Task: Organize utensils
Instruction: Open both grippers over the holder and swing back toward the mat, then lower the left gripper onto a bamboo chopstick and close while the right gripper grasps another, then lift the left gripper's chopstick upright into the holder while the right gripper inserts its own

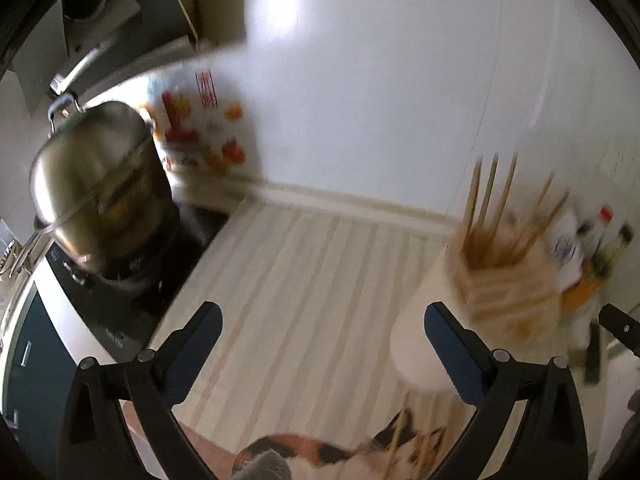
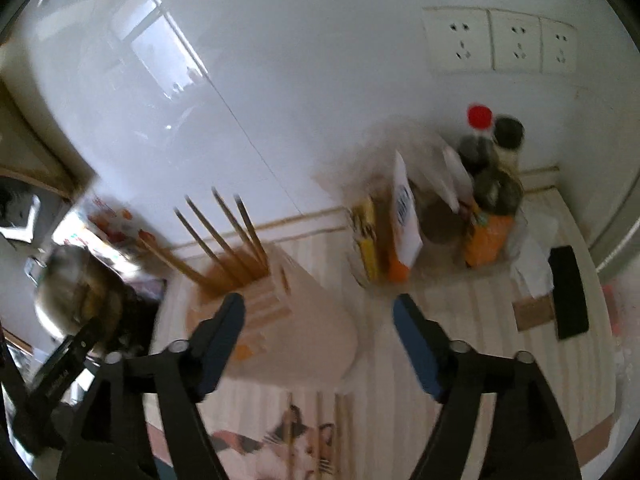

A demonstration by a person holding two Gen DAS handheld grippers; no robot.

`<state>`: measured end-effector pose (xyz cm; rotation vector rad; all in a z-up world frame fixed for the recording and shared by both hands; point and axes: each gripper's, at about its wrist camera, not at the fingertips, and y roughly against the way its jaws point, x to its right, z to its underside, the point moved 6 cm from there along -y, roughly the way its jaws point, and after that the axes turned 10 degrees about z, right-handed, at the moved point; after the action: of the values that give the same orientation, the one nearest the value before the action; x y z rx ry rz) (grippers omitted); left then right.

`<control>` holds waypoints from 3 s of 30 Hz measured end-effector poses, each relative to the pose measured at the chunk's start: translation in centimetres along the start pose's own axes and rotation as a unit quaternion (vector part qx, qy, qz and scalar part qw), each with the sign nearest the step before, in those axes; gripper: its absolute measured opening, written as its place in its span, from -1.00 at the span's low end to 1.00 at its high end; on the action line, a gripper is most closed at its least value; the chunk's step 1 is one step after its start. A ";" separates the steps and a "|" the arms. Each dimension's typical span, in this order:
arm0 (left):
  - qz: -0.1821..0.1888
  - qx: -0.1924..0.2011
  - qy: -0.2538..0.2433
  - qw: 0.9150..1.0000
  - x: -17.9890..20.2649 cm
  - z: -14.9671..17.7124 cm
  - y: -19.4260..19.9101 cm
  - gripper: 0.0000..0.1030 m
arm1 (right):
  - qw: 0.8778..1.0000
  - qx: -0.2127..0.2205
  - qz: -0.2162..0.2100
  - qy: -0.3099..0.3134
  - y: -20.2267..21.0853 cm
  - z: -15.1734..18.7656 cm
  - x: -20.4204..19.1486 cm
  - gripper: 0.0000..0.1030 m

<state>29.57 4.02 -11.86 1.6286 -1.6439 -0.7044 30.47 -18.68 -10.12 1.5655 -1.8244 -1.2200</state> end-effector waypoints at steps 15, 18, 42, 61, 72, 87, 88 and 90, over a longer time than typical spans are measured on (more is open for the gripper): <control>-0.049 -0.187 -0.074 0.978 0.8 14.8 -10.5 1.00 | 0.976 -0.214 0.030 0.014 -12.2 17.0 1.9 0.08; -0.055 -0.199 -0.085 0.975 1.2 15.8 -11.3 1.00 | 0.969 -0.243 0.043 0.026 -14.4 19.6 1.6 -0.04; 0.057 -0.269 -0.102 0.956 7.2 20.2 -14.2 -0.87 | 0.957 -0.240 0.141 0.085 -13.6 22.9 7.4 -0.86; 0.054 -0.292 -0.078 0.952 2.0 20.2 -13.8 -0.89 | 0.947 -0.268 0.128 0.121 -11.3 28.0 4.1 -0.85; 0.063 -0.292 -0.049 0.953 0.1 19.5 -14.4 -0.88 | 0.942 -0.279 0.127 0.135 -15.3 25.6 1.3 -0.44; 0.032 -0.260 -0.065 0.963 0.9 20.1 -13.3 -0.91 | 0.951 -0.256 0.139 0.105 -14.4 26.2 0.7 -0.87; 0.028 -0.251 -0.068 0.965 0.9 19.7 -12.9 -0.91 | 0.952 -0.255 0.137 0.101 -14.1 26.0 1.0 -0.87; 0.025 -0.235 -0.070 0.969 0.9 19.0 -12.1 -0.91 | 0.955 -0.249 0.133 0.093 -13.6 25.7 1.3 -0.87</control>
<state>21.95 0.49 -32.80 1.2159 -1.4631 -1.1071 17.28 -10.94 -34.94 1.0736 -1.4079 -1.2329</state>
